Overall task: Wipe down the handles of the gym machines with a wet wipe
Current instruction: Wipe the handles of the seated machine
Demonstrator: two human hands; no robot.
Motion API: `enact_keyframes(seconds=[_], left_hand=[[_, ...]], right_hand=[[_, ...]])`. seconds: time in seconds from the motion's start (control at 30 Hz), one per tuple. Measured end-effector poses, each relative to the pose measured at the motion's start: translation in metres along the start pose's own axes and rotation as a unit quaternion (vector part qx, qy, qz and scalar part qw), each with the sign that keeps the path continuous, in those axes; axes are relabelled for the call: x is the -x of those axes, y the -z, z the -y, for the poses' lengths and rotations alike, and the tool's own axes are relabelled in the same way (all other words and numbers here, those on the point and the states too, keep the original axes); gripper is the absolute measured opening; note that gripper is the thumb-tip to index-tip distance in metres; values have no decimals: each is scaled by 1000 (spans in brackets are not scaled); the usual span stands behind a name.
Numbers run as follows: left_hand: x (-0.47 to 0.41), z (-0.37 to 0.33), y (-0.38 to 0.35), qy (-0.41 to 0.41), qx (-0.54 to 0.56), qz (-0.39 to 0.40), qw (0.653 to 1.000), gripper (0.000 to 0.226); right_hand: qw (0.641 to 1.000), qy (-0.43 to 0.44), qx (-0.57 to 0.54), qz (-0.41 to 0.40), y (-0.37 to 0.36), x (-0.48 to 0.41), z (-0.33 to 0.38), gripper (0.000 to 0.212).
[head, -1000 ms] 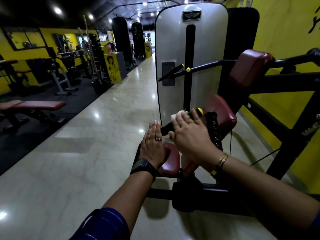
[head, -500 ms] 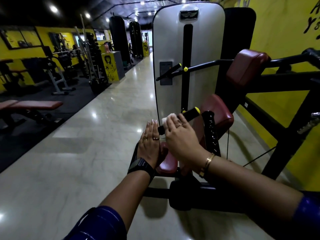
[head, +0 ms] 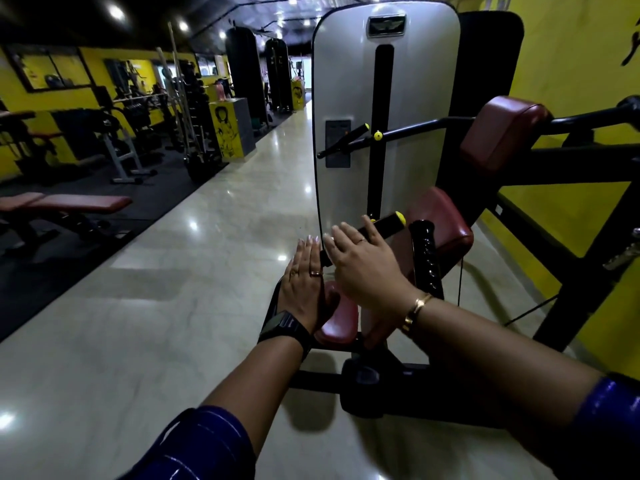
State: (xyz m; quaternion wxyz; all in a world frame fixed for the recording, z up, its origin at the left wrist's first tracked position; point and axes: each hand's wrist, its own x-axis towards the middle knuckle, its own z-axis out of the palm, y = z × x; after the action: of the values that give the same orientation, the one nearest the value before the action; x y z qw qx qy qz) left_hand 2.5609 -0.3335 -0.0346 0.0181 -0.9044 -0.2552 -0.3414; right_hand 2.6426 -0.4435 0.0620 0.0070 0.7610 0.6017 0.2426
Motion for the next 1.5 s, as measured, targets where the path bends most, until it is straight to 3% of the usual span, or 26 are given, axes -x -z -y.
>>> enact_keyframes(seconds=[0.1,0.2,0.43,0.63,0.87,1.1,1.23,1.3,1.43,1.5], left_hand=[[1,-2,2,8,11,22,1000,111],[0,-3,3,22,18,25,999,107],[0,-2,2,9,2,8,1000,91],[0,0,1,19,14,29,999,117],[2,-3,3,12,-1,6,1000,104],[0,-3,3,36,27,42,998,114],[2,-2,4,14,16,18,1000,106],[2,-2,3,9,10,1,1000,98],[1,-3,1,15,17,2,1000,115],[0,-2,1,25,23,10,999,111]], right_hand=[[997,-74,-7,-9,0,-6,-21,52],[991,-133,3,-24,4,-4,-34,48],[999,25,-12,21,4,3,-1,59],[995,-92,-15,-36,4,-4,-35,49],[997,63,-44,6,8,0,-7,54],[995,-53,-36,-71,0,-7,-43,11],[997,26,-68,-20,-4,-6,-12,38],[996,53,-73,-14,1,-4,-6,40],[996,-45,-70,-17,17,-3,-37,31],[991,-102,-88,5,22,0,-53,32]])
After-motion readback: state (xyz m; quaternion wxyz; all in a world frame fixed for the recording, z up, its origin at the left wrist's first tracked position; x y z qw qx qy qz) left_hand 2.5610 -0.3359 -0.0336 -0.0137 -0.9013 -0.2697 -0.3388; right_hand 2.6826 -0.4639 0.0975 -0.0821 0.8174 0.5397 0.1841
